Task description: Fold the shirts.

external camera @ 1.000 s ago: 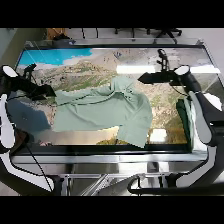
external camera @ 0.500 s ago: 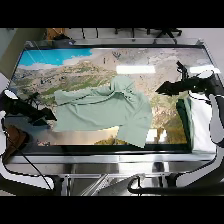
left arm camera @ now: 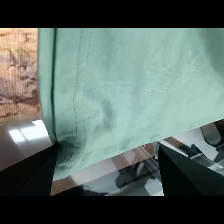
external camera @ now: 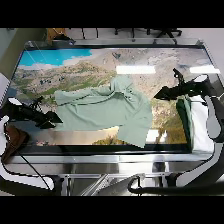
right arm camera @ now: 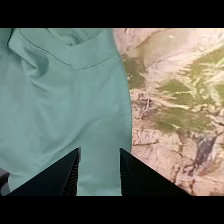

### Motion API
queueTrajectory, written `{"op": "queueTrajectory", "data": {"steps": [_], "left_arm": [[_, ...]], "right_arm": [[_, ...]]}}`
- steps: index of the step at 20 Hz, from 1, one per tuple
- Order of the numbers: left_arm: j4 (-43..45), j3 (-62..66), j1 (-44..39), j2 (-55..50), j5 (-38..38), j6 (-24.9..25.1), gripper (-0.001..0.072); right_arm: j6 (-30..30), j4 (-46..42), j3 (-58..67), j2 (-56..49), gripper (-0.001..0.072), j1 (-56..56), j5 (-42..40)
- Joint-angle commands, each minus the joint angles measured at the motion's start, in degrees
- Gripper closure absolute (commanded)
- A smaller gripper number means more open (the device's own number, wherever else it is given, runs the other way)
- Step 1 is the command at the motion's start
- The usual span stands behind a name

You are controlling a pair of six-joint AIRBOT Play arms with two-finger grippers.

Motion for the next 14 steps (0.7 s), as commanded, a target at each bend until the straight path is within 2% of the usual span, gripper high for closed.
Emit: {"op": "queueTrajectory", "data": {"steps": [1, 4, 7, 14], "left_arm": [[-0.1, 3.2, 1.1, 0.0, -4.2, 0.9, 0.0012], [0.0, 8.2, 3.1, 0.0, -8.6, 0.7, 0.0012], [0.0, 7.6, 4.5, 0.0, -8.2, 0.7, 0.0012], [0.3, -1.8, 5.0, 0.0, 1.9, 1.3, 0.0012]], "right_arm": [[0.0, 0.0, 0.0, -0.8, 0.041, 0.0, 0.3], [0.1, -2.0, 0.0, -0.9, 0.041, 0.0, 0.5], [0.6, -2.4, 0.0, -1.9, 0.041, 0.3, 2.8], [2.6, -9.4, -0.1, -2.4, 0.041, 0.4, 4.0]]}}
